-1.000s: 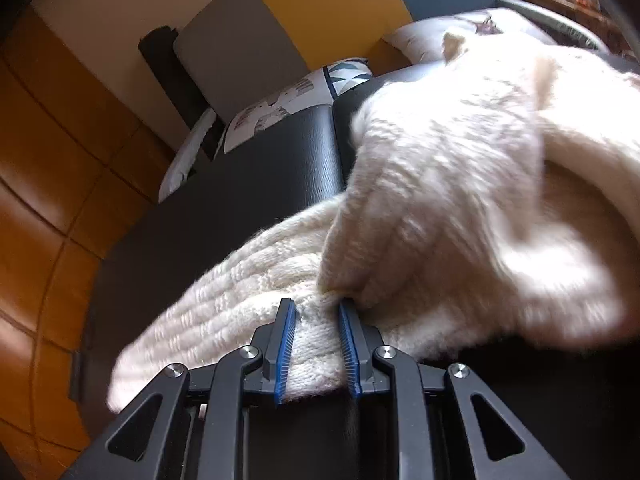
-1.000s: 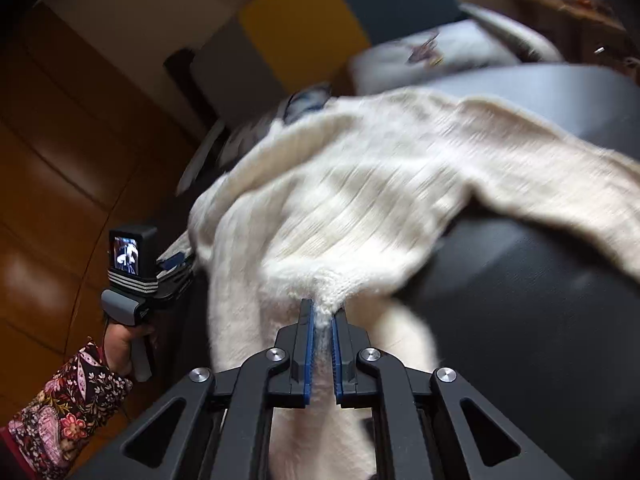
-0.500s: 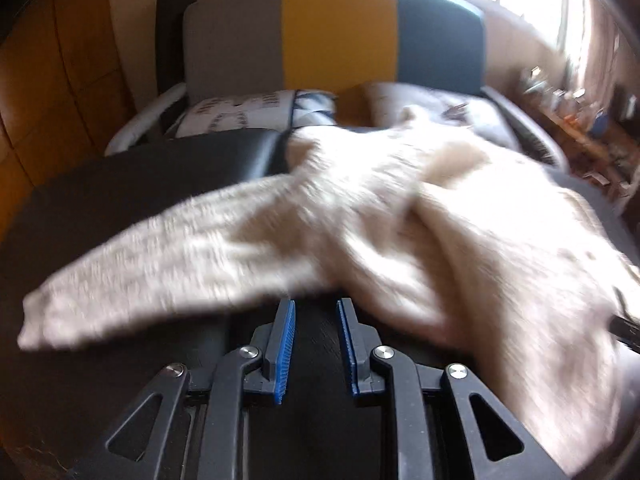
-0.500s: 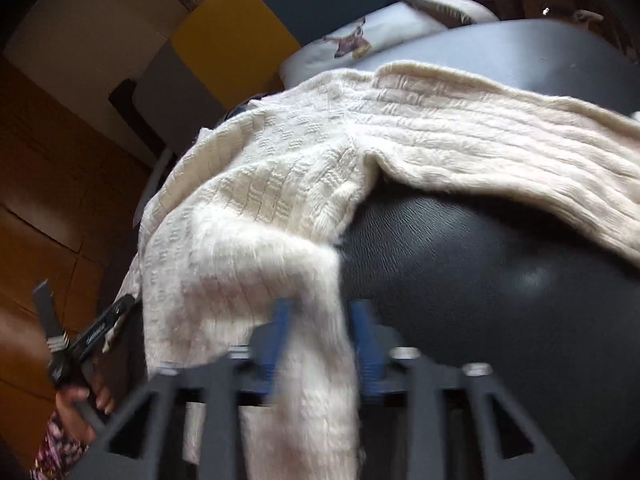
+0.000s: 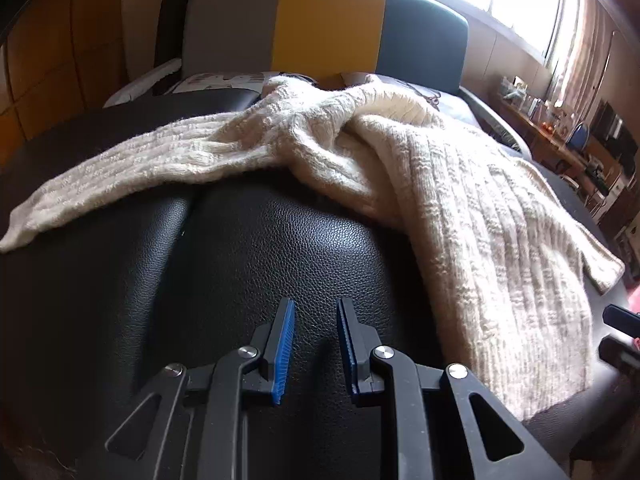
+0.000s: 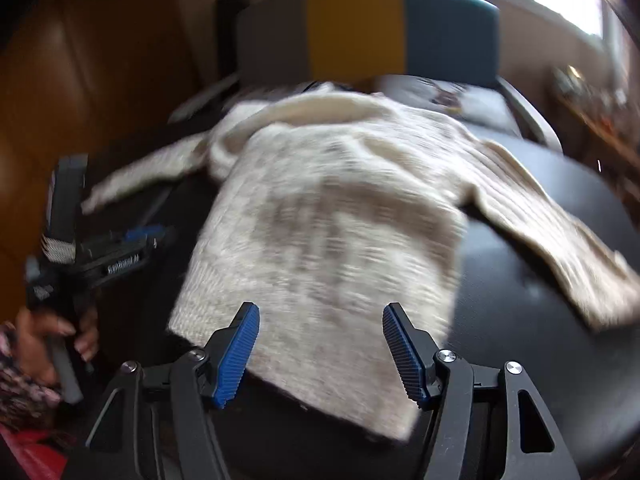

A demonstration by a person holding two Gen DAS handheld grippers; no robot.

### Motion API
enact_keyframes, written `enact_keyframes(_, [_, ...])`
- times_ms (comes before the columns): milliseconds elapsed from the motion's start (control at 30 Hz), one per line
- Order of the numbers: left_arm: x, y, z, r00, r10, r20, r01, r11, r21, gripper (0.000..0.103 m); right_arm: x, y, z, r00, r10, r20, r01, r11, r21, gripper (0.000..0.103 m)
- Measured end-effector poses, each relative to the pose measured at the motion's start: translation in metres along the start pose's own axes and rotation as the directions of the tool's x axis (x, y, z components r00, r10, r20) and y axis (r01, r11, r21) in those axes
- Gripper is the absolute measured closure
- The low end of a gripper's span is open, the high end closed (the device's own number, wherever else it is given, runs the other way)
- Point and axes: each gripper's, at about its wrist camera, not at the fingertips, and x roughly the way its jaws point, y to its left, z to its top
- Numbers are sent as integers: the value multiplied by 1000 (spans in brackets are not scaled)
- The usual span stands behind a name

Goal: Fold clothes

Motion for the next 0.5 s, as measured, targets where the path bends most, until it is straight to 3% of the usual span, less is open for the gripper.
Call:
enact_keyframes(167, [-7,7,-5,1000,11,-1,-11,1000,-10,82,34,34,2,994,78,-77,-82,996,-41,40])
enact_keyframes(333, [-6,25,-7,1000,-3,-20,2,996,-92,82,48,68,-7,997,1,-80,-16,983,-184,38])
enact_keyframes(400, [-5,29,-7,1000,-15,-24,12,993,-113,82,48,67,-7,998,-1,-67,-13,979,-202,58])
enact_keyframes(433, [-5,27,-6,999,-21,-25,19,994,-107,82,46,64,-5,998,9,-65,-22,980,-197,87])
enact_keyframes(500, [-6,23,-4,999,-34,-26,32,995,-93,82,44,53,-2,997,48,-64,-57,986,-156,87])
